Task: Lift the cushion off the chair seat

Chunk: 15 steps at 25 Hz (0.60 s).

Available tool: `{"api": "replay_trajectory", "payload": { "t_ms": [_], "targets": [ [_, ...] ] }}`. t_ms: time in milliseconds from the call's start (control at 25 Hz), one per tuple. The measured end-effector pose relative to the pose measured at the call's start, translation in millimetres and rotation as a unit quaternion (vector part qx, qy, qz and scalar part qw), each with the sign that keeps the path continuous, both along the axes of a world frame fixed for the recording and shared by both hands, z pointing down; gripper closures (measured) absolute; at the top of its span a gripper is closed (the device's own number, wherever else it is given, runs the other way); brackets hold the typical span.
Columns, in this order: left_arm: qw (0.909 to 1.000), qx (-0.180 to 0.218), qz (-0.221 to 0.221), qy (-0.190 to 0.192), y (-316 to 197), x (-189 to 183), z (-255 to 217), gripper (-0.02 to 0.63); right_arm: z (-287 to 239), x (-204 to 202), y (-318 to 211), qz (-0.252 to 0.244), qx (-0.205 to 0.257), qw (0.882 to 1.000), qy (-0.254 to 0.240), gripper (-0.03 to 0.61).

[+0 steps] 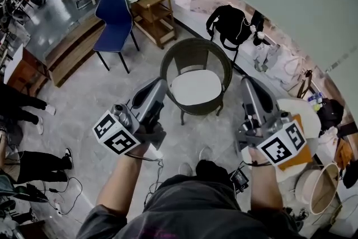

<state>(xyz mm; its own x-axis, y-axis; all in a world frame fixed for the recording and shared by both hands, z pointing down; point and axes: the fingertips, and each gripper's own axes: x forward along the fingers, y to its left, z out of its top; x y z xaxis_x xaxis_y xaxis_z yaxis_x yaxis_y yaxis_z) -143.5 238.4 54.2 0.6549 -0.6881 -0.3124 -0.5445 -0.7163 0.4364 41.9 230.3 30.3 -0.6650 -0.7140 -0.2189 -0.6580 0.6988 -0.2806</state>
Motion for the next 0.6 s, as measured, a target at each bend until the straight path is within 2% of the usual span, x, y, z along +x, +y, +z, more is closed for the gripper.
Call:
{"api": "replay_trajectory", "payload": {
  "t_ms": [320, 600],
  "targets": [
    [1.0, -0.006, -0.001, -0.005, -64, 9, 16, 0.606, 18, 6, -63, -0.004, -0.009, 1.0, -0.002, 0.572],
    [0.9994, -0.03, -0.013, -0.013, -147, 21, 41, 0.606, 46, 12, -148, -0.016, -0.038, 0.999, -0.007, 0.572]
  ]
}}
